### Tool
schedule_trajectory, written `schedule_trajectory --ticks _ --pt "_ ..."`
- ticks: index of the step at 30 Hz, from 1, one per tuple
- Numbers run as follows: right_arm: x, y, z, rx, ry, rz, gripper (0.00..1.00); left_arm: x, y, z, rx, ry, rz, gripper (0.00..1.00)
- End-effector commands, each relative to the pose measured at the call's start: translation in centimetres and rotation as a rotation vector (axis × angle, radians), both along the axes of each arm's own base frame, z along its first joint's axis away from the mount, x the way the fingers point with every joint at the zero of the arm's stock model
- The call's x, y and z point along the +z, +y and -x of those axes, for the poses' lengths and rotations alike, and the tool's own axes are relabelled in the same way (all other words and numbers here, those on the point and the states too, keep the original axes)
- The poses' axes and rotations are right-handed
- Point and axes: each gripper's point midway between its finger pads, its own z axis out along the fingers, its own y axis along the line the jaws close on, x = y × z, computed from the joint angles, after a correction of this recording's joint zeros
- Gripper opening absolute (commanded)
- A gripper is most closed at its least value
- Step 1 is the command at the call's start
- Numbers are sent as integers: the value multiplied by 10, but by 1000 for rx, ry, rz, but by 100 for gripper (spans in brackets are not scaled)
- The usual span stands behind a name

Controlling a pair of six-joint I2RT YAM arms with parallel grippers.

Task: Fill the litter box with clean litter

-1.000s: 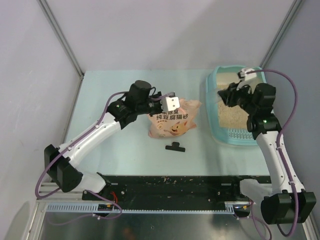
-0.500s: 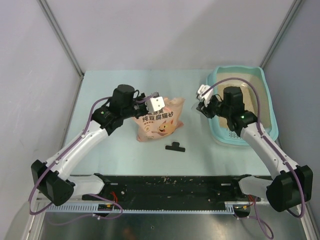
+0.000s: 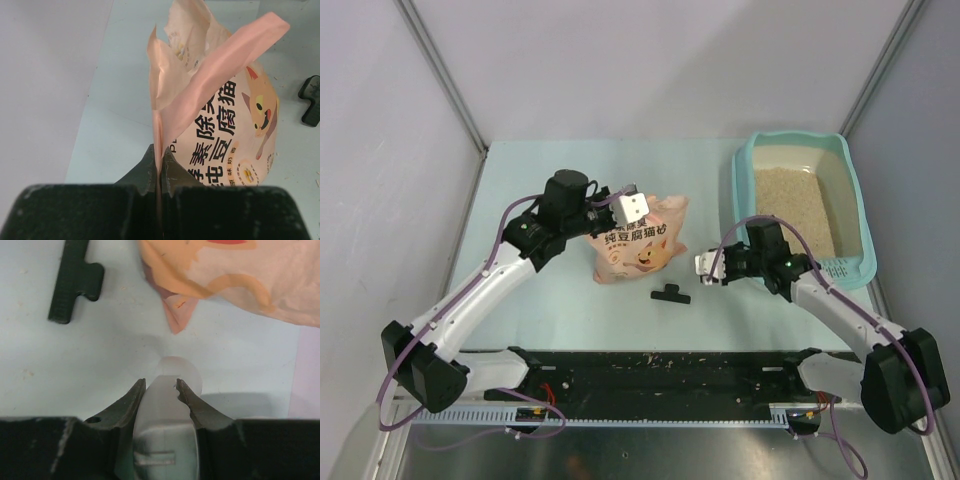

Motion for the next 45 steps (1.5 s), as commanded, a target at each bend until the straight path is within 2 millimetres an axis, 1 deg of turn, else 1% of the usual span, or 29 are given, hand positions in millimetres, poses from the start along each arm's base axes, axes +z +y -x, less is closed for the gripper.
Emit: schedule_trajectory --ticks 1,4,5,7,8,9,11,12,14,16,19,21,22,23,24,25,26,27,30,31,33,34,35,37,38,40,41,42,45 --pt "-5 -10 32 111 -9 86 32 43 0 -4 7 -115 87 0" --pt "-14 -26 60 118 71 143 43 44 -4 -5 0 -106 94 0" --pt "-17 -35 76 124 112 169 46 44 -6 -5 -6 -103 98 0" --pt "-17 -42 92 138 139 188 52 41 -8 -7 -8 -92 97 0" --pt "-18 -50 108 151 169 206 54 41 -9 -7 -9 -88 101 0" --pt "-18 -53 116 161 177 215 60 39 -9 -8 -9 -82 98 0" --pt "-18 -61 129 148 210 226 66 37 -10 -8 -9 -74 101 0" --pt "-13 -64 132 134 191 220 70 36 -10 -7 -10 -73 102 0" --pt "-10 -72 138 97 202 236 72 36 -10 -7 -8 -71 101 0" --pt "1 -76 141 74 198 231 72 34 -8 -7 -5 -72 97 0" --pt "14 -72 142 20 242 181 73 33 -6 -5 -5 -69 99 0" --pt "28 -63 131 -67 281 102 72 33 -5 -3 -11 -67 106 0" --pt "43 -51 109 -109 231 27 73 32 -4 -3 -5 -56 115 0" --pt "57 -44 95 -151 217 -33 74 33 -2 -3 4 -51 127 0" --pt "67 -36 84 -238 274 -119 74 32 -3 -3 4 -37 137 0" --pt "75 -23 57 -275 271 -179 74 32 -3 -2 12 -23 153 0" --pt "95 -14 41 -313 275 -249 73 33 -1 -3 19 -17 160 0" --pt "94 -5 16 -384 358 -323 73 34 -2 -2 15 -12 168 0" --pt "117 14 -16 -434 467 -480 73 36 0 -2 27 -1 187 0" --pt "116 22 -32 -423 466 -505 73 36 -1 -2 26 3 194 0" --pt "119 32 -45 -403 459 -544 73 37 0 -3 25 6 198 0" --pt "128 37 -56 -399 442 -593 73 37 0 -3 20 6 198 0" --pt "119 40 -66 -414 465 -599 73 36 -1 -3 18 9 197 0" --pt "119 42 -79 -417 480 -629 73 36 -2 -3 14 9 197 0" --pt "109 41 -86 -431 509 -628 73 36 -3 -4 11 10 198 0" --pt "110 43 -91 -410 529 -655 73 39 -5 -5 6 9 202 0" --pt "103 41 -94 -427 567 -664 73 39 -6 -5 4 10 204 0" --pt "108 45 -95 -395 568 -685 73 41 -6 -6 5 8 207 0" --pt "105 54 -88 -339 631 -686 70 40 -6 -8 14 14 208 0"
